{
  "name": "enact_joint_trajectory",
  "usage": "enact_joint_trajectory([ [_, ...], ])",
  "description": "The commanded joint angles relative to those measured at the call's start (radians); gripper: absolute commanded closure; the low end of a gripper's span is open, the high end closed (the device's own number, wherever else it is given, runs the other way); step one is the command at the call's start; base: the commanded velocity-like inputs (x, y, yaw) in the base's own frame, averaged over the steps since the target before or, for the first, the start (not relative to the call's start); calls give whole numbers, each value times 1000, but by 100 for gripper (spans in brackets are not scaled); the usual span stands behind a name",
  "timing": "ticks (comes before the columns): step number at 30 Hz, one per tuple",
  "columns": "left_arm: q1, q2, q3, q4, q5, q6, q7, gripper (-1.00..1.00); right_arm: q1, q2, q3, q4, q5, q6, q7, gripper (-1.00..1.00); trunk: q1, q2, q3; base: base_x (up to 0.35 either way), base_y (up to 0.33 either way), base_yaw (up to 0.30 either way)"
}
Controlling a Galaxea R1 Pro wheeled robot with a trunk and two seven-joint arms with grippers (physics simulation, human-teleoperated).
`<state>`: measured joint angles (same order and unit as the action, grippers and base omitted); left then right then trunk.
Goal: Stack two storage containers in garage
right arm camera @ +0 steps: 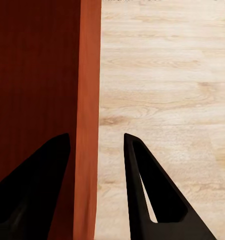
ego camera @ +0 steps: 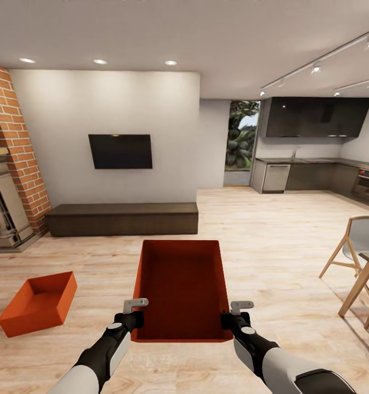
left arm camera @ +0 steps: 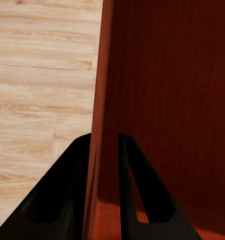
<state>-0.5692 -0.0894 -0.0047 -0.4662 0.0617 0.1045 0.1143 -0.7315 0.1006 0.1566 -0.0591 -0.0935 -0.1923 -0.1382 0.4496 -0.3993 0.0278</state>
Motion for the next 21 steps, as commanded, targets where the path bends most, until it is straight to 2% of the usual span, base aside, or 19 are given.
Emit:
enact_joint_trajectory([
  [1, 0, -1, 15, -3, -3, 6, 7, 100, 0, 5, -23, -1, -3, -2, -1, 100, 0, -1, 1, 0, 0, 0],
  [10, 0, 0, 15, -3, -3, 6, 7, 100, 0, 5, -23, -1, -4, -2, -1, 100, 0, -1, 15, 0, 0, 0],
  [21, 0, 0, 15, -3, -3, 6, 8, 100, 0, 5, -23, -1, -5, -2, -2, 100, 0, -1, 18, 0, 0, 0],
])
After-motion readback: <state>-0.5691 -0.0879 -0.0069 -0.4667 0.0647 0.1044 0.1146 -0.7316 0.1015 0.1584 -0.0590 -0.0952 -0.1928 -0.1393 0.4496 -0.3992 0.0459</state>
